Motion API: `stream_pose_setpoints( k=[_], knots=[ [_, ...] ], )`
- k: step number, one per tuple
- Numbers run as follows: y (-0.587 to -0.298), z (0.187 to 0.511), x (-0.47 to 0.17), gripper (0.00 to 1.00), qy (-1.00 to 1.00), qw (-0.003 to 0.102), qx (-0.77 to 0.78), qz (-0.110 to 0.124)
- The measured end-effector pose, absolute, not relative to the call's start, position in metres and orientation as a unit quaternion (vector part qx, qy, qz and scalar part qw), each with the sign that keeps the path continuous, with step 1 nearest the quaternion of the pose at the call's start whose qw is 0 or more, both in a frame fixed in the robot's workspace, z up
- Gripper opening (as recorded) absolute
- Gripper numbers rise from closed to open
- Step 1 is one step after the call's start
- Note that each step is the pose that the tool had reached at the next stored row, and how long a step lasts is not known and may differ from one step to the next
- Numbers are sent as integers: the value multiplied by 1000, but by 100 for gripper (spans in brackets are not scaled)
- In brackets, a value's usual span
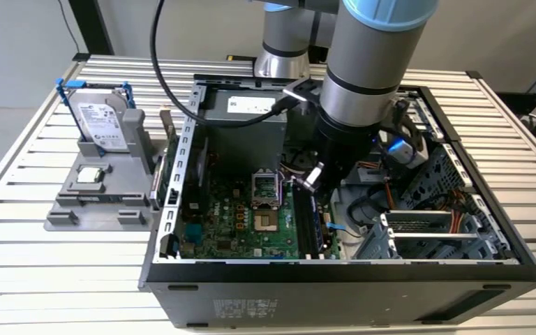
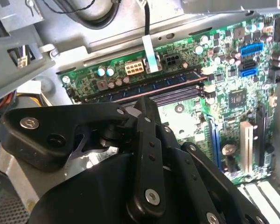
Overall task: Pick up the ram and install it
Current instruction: 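Press down the ram until it locks into place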
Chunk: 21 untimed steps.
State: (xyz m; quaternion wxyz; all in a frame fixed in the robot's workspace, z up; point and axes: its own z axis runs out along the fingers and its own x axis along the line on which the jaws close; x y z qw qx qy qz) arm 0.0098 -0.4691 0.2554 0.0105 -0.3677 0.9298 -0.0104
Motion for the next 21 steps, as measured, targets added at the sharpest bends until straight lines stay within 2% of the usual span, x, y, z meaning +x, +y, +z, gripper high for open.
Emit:
stream_pose_setpoints(
  k=[21],
  knots=[
    [-469,255,10,0,869,11,-495,-12]
  ],
)
